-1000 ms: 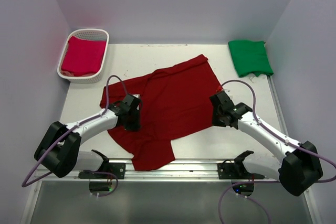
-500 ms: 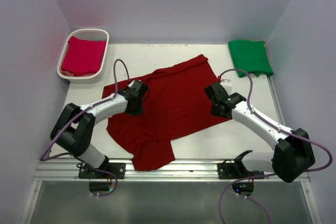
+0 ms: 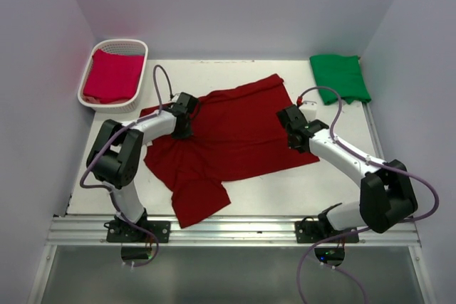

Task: Fold and stack the t-shirts
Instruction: Flatten the tshirt out, then fold the tshirt

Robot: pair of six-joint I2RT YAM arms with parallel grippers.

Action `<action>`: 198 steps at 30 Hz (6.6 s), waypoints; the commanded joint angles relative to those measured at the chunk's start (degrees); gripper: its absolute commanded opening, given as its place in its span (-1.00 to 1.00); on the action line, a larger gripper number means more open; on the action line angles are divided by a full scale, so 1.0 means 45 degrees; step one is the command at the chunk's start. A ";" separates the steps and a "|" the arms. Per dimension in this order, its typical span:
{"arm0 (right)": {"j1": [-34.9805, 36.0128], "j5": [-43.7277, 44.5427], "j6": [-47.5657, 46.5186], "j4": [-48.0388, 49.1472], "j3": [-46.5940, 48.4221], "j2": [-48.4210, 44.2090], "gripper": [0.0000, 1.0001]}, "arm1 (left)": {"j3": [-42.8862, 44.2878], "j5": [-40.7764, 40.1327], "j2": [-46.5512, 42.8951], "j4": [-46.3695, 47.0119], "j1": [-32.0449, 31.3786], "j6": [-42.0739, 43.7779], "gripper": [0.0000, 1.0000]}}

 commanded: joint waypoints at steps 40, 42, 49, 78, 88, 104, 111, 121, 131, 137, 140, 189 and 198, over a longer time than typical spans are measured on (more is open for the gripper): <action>-0.2323 -0.1924 -0.0721 0.2487 0.5014 0.5667 -1.00 | 0.0711 0.0221 -0.2155 -0.1316 -0.0313 0.1038 -1.00; -0.2303 -0.2159 -0.0975 0.2546 0.5366 0.5959 -1.00 | 0.1414 -0.0111 -0.1745 -0.1064 -0.0293 0.1155 -1.00; -0.2420 -0.2745 -0.1640 0.2781 0.6576 0.7169 -1.00 | 0.3504 -0.0874 0.1708 -0.0438 0.0525 0.0980 -1.00; -0.3964 -0.4443 -0.2207 0.1996 1.0897 1.0499 -1.00 | 0.9582 0.1077 0.5823 -0.1023 0.2070 0.2054 -1.00; -0.3418 -0.4621 -0.3027 0.5050 0.4180 0.2317 -0.06 | 0.3201 0.1059 -0.3203 0.1148 0.1349 0.1937 -0.41; -0.2284 -0.4777 -0.1700 0.1433 -0.0277 -0.2300 0.20 | -0.3368 0.2641 -0.5961 -0.4594 -0.3084 -0.2749 -0.25; -0.2264 -0.4659 -0.1797 0.1394 -0.0629 -0.2145 0.21 | -0.3308 0.2153 -0.6664 -0.5945 -0.4159 -0.3415 -0.19; -0.2245 -0.4464 -0.1758 0.1394 -0.0766 -0.2125 0.22 | -0.4384 0.1706 -0.5845 -0.5533 -0.4180 -0.3785 -0.15; -0.2264 -0.4309 -0.1739 0.1219 -0.0805 -0.2456 0.22 | -0.4852 0.2151 -0.4928 -0.4561 -0.4141 -0.3866 -0.09; -0.2245 -0.3880 -0.1583 0.1082 -0.0883 -0.2457 0.17 | -0.5497 0.2914 -0.4048 -0.3543 -0.4141 -0.3669 -0.41; -0.2264 -0.3820 -0.1407 0.1121 -0.1000 -0.2340 0.03 | -0.5635 0.3071 -0.4144 -0.3464 -0.4141 -0.3688 -1.00; -0.5252 -0.1359 0.2188 0.4048 -0.3461 -0.0895 0.13 | -0.4560 0.1450 -0.7622 -0.6003 -0.4199 -0.4138 -1.00; -0.5526 -0.2217 0.2305 0.5045 -0.3598 -0.0093 0.01 | -0.4541 0.1372 -0.7680 -0.6120 -0.4180 -0.4216 -1.00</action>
